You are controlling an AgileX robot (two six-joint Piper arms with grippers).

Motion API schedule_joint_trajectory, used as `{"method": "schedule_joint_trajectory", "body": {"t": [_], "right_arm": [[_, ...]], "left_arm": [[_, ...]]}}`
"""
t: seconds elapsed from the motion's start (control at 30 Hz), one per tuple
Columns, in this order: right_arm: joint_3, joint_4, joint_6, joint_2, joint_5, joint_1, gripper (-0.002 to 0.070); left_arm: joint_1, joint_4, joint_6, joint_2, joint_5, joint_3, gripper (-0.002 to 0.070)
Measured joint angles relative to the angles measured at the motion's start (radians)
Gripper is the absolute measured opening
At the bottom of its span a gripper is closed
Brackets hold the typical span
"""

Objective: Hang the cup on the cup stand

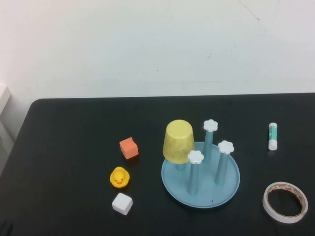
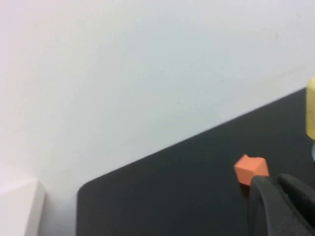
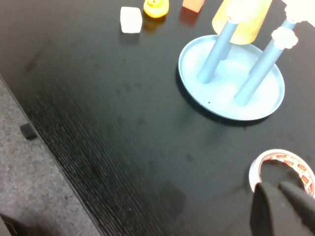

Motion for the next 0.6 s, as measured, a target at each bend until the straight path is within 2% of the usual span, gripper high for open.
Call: {"method": "schedule_joint_trajectory", "body": {"t": [0.1, 0.17, 0.23, 0.3, 0.4, 0.5, 0.6], "right_arm": [[0.000, 0.000, 0.000, 0.000, 0.000, 0.000, 0.0000], [0.000, 0.000, 0.000, 0.000, 0.000, 0.000, 0.0000], [0.000, 0.000, 0.000, 0.000, 0.000, 0.000, 0.0000], [0.000, 0.000, 0.000, 0.000, 0.000, 0.000, 0.0000], [0.000, 0.000, 0.000, 0.000, 0.000, 0.000, 0.0000], [0.000, 0.000, 0.000, 0.000, 0.000, 0.000, 0.0000], [0.000, 0.000, 0.000, 0.000, 0.000, 0.000, 0.0000]], "left_arm": [[0.000, 0.007, -0.023, 0.000, -0.033, 0.000, 0.0000], [0.000, 0.109, -0.115, -0.002, -0.055, 0.000, 0.0000], [0.000, 0.298, -0.315, -0.002, -0.059, 0.000, 0.0000], [0.000, 0.562, -0.604, -0.002, -0.054, 0.000, 0.0000], [0.000, 0.849, -0.972, -0.002, 0.000, 0.000, 0.0000], [0.000, 0.923, -1.101, -0.002, 0.104, 0.000, 0.0000], [0.000, 0.881, -1.095, -0.002, 0.196, 0.000, 0.0000]]}}
